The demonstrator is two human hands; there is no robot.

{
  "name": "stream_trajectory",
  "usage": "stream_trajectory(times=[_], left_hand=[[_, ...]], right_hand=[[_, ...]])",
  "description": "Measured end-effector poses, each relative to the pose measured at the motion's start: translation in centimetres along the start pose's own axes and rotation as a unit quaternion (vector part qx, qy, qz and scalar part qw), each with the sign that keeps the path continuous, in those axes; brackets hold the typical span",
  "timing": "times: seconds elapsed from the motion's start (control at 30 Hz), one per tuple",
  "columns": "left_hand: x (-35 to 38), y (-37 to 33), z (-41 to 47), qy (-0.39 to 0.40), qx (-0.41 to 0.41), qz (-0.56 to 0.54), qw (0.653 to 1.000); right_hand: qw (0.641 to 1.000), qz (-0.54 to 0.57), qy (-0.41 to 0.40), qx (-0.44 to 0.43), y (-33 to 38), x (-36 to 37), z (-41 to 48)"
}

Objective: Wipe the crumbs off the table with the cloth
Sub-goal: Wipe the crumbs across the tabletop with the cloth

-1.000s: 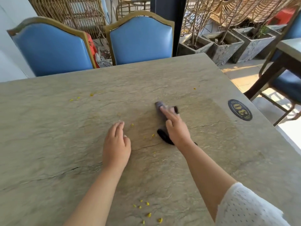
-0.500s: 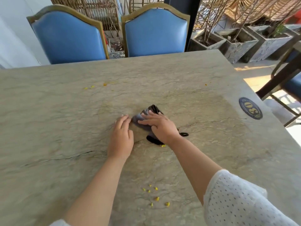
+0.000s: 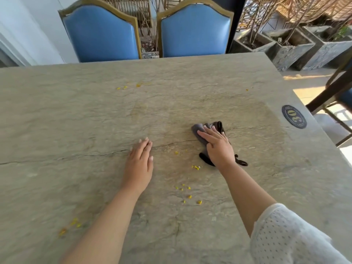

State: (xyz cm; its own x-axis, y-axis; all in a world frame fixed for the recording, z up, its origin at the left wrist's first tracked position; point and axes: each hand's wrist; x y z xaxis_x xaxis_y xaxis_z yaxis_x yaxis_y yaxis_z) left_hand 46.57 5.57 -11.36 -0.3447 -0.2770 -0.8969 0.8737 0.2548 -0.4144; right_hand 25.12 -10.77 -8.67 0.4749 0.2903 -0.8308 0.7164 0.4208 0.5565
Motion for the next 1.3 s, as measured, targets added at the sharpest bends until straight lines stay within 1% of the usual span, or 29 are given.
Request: stream_trajectory(times=[0.07,0.2,0.27,0.3,0.33,0.37,0.4,0.43,0.47,0.53,0.57,0.63,0.7,0.8,0.87,0.93,0.97,1.0,1.1,1.17,1.2,1.3], left_hand=[[0.1,0.3,0.1,0.011,-0.001,0.0,1.0],[-0.2,0.2,0.4,0.024,-0.005,-0.018,1.0],[-0.6,0.0,0.3,0.034,-0.011,-0.034,0.999],[-0.9,-0.1,0.1,0.032,-0.013,-0.039,0.999],[-1.1,0.0,-0.3,0.022,-0.016,-0.032,0.999],[-1.3,0.2,-0.7,0.007,-0.024,-0.011,1.0],[-1.6,0.4,-1.1,-0.009,-0.042,0.02,0.999],[-1.9,0.6,-1.4,-0.021,-0.066,0.047,0.996],[-2.3,0.9,-1.5,-0.02,-0.095,0.067,0.993],[-2.5,1.9,-1.6,0.011,-0.14,0.098,0.985],[-2.4,2.4,-1.6,0.029,-0.151,0.113,0.982],[-1.9,2.7,-1.6,0.036,-0.149,0.139,0.978],[-1.5,2.6,-1.6,0.015,-0.146,0.142,0.979],[-1.4,2.7,-1.7,0.0,-0.138,0.148,0.979],[-1.5,2.7,-1.7,-0.002,-0.134,0.148,0.98],[-1.5,2.7,-1.7,-0.004,-0.133,0.149,0.98],[-1.5,2.6,-1.8,-0.004,-0.134,0.152,0.979],[-1.5,2.5,-1.7,-0.001,-0.136,0.154,0.979],[-1.6,2.6,-1.7,0.013,-0.144,0.162,0.976],[-1.6,2.7,-1.7,0.02,-0.149,0.164,0.975],[-1.6,2.7,-1.7,0.021,-0.149,0.163,0.975],[-1.7,2.6,-1.7,0.033,-0.149,0.156,0.976]], right_hand=[[1.0,0.003,0.012,-0.022,2.1,1.2,-1.4],[0.991,0.002,0.064,-0.119,6.0,3.5,-5.5],[0.979,0.06,0.12,-0.154,6.9,4.0,-7.9],[0.973,0.112,0.133,-0.15,7.0,3.9,-8.6],[0.971,0.158,0.122,-0.13,6.9,3.6,-8.7],[0.975,0.178,0.085,-0.102,6.7,3.4,-8.0],[0.984,0.16,0.038,-0.069,6.2,3.1,-6.8],[0.993,0.109,0.005,-0.035,5.8,2.9,-5.2],[0.999,0.031,0.004,-0.002,5.5,2.9,-3.5],[0.993,-0.108,0.025,0.05,5.9,3.6,-0.6],[0.988,-0.14,0.029,0.059,6.4,4.2,0.8],[0.986,-0.155,0.034,0.056,8.0,5.4,3.1],[0.986,-0.162,0.049,0.008,9.8,6.6,4.6],[0.973,-0.173,0.09,-0.124,11.8,7.9,3.7],[0.956,-0.174,0.111,-0.207,11.4,7.8,1.4],[0.947,-0.161,0.125,-0.247,9.7,6.6,0.1],[0.95,-0.16,0.123,-0.238,8.7,6.0,0.4],[0.957,-0.164,0.111,-0.21,8.0,5.5,1.1],[0.979,-0.181,0.067,-0.072,8.1,5.7,4.0],[0.981,-0.185,0.06,-0.026,9.6,6.6,5.0],[0.981,-0.183,0.064,-0.029,10.3,7.0,4.9],[0.977,-0.172,0.093,-0.087,11.4,7.5,2.5]])
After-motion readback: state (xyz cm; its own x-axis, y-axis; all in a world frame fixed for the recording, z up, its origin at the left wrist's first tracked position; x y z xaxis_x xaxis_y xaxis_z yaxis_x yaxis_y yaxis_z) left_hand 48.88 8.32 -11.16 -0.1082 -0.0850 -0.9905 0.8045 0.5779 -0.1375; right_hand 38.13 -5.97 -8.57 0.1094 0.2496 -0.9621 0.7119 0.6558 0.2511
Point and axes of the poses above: each hand's wrist, its own z-axis towards the middle knuckle, its own x-axis out of the palm, y = z × x, and after that the axes turned 2 degrees about -z, right-handed
